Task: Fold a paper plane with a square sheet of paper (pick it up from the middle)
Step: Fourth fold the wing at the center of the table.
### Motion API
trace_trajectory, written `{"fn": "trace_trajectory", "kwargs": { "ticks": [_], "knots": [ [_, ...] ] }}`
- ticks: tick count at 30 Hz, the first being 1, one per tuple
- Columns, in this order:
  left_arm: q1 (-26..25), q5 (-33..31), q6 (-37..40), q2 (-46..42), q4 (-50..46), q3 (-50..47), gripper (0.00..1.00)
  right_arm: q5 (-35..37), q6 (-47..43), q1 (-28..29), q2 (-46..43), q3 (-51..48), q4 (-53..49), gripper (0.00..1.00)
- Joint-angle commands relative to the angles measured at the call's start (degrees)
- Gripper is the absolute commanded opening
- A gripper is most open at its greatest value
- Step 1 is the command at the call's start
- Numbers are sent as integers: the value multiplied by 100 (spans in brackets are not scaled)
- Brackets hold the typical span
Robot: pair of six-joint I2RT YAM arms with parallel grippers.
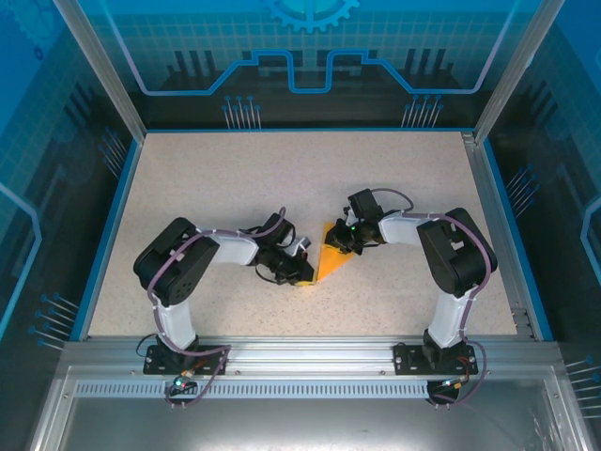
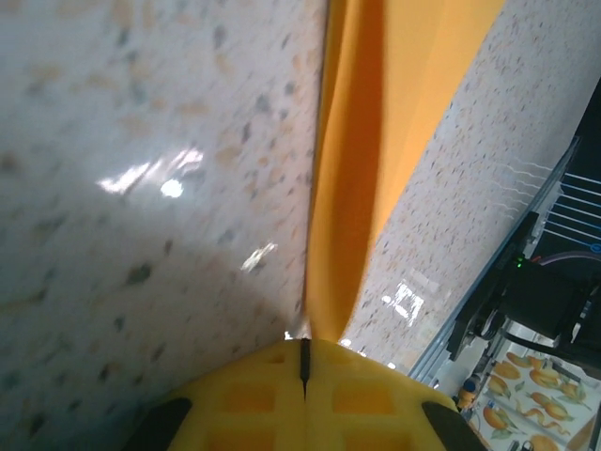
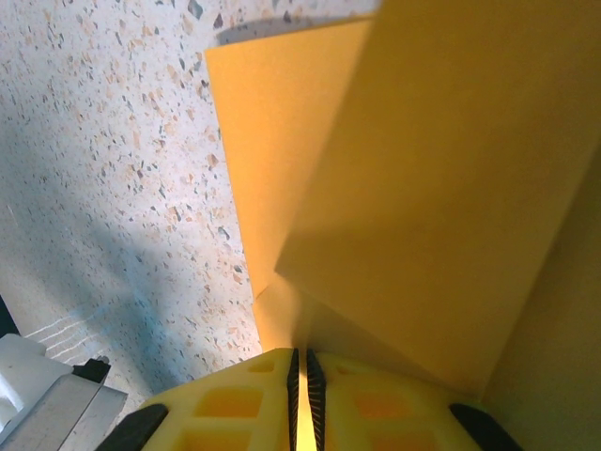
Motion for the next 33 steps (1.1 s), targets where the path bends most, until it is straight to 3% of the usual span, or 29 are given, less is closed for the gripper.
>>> {"fn": "trace_trajectory", "kwargs": {
  "ticks": [1, 8, 12, 17, 25, 33],
  "knots": [
    [-28, -383, -128, -542, -200, -255, 2, 608, -99, -1, 438, -243, -553, 16],
    [-44, -452, -218, -974, 153, -10, 9, 643, -101, 2, 429, -243, -579, 16],
    [-159, -102, -187, -675, 357, 426, 15, 657, -103, -2, 446, -243, -586, 16],
    [-436, -102, -79, -189, 288, 850, 21, 671, -101, -6, 464, -243, -597, 16],
    [-457, -408, -99, 253, 430, 768, 20, 633, -103, -9, 489, -234, -597, 16],
    [-454, -948, -33, -147, 537, 448, 18, 636, -104, -6, 478, -238, -605, 16]
  ]
}}
